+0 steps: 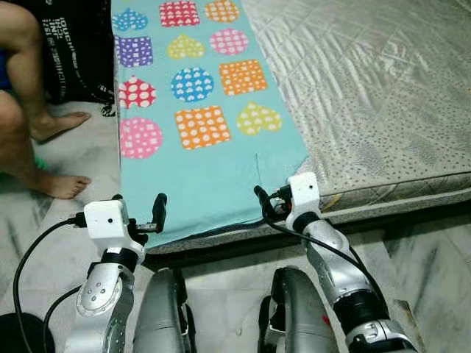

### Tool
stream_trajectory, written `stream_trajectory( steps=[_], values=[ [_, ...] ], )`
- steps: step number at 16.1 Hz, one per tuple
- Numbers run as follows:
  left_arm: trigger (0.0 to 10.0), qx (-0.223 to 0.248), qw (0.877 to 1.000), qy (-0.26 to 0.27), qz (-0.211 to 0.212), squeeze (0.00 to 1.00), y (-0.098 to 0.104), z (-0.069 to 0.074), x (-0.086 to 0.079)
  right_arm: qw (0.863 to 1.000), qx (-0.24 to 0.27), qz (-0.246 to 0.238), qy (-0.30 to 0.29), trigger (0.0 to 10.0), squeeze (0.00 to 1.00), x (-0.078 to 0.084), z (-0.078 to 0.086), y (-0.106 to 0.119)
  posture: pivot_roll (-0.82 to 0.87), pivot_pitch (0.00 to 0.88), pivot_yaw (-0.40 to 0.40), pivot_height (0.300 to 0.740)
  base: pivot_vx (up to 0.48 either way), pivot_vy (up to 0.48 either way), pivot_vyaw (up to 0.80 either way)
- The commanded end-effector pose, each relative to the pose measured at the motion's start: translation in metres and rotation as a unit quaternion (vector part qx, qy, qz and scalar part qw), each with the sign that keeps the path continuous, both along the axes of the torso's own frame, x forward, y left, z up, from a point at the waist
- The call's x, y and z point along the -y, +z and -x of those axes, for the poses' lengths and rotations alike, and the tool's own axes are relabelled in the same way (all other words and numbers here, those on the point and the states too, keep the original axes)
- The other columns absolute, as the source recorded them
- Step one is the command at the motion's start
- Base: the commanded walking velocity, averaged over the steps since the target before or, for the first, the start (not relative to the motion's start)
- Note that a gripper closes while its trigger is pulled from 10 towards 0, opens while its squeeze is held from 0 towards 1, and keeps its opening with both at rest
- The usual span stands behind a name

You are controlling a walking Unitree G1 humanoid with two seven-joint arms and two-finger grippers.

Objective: Clean up the room

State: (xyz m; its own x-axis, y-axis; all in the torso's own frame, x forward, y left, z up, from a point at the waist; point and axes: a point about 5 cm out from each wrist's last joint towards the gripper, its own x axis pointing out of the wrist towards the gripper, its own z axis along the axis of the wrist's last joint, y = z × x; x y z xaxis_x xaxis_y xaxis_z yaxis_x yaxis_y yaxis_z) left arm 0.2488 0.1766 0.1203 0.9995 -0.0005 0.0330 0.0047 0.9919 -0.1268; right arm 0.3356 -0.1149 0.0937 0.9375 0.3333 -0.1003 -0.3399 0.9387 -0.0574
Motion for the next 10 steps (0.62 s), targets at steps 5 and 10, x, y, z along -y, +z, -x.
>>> stream_trajectory(
  steps=[5,10],
  values=[
    [10.0,-0.012,1.0,0.004,-0.002,0.0,-0.001,0.001,0.001,0.999,0.006,0.011,0.031,10.0,0.0,-0.002,0.004,-0.004,0.14,0.347,-0.009,0.546,0.0,0.0,0.0],
    [10.0,0.003,0.999,0.032,-0.012,0.0,0.007,-0.001,-0.008,0.998,0.045,-0.003,0.039,10.0,0.0,-0.013,-0.009,0.016,0.15,0.343,-0.016,0.546,0.0,0.0,0.0]
  ],
)
